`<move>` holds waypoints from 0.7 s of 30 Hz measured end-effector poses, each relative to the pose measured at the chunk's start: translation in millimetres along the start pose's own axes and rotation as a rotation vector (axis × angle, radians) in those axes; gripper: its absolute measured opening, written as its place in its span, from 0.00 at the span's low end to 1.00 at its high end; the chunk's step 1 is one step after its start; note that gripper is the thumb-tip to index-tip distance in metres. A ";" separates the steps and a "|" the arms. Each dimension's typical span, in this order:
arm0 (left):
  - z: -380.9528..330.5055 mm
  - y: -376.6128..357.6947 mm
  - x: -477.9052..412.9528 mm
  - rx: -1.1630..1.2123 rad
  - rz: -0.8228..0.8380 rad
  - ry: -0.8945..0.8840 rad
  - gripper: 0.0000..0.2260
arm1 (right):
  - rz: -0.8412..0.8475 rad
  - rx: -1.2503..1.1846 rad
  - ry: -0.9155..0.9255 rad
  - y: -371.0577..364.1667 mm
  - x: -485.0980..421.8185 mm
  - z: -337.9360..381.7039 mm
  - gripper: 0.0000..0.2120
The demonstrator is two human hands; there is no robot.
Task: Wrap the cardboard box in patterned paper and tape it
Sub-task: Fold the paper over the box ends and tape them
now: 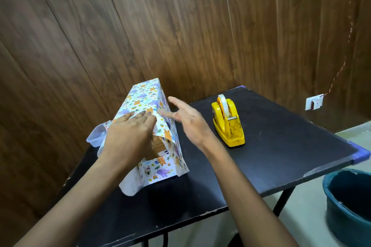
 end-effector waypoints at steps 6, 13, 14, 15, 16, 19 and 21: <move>4.6 -3.0 0.1 0.005 -0.013 -0.013 0.06 | -0.067 0.142 0.076 4.8 1.9 8.9 0.20; 2.1 4.3 0.9 -0.041 -0.052 -0.045 0.05 | 0.214 0.234 0.048 -19.2 10.6 -1.5 0.31; 1.8 3.8 1.5 -0.033 -0.052 -0.055 0.02 | 0.254 0.287 0.048 -22.0 13.7 -2.8 0.32; 3.1 2.7 2.3 -0.021 -0.039 -0.047 0.05 | 0.288 0.339 0.052 -24.6 16.8 -4.4 0.33; 3.9 0.3 3.3 -0.015 -0.016 -0.043 0.10 | 0.311 0.392 0.063 -25.8 19.2 -5.7 0.31; 10.4 -0.1 8.5 -0.005 -0.027 -0.009 0.11 | 0.258 0.399 0.112 -22.9 22.1 -2.9 0.27; 11.2 4.8 19.6 0.005 -0.065 0.023 0.10 | 0.144 0.242 0.102 -15.3 17.0 -5.6 0.25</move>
Point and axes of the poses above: each hand's wrist, its own x-axis away from the middle knuckle, its own y-axis out of the back of the hand, z = x × y, the point moved 10 cm from there along -x, towards the middle knuckle, and after that the axes turned 10 degrees about y, right-handed, at the moved point
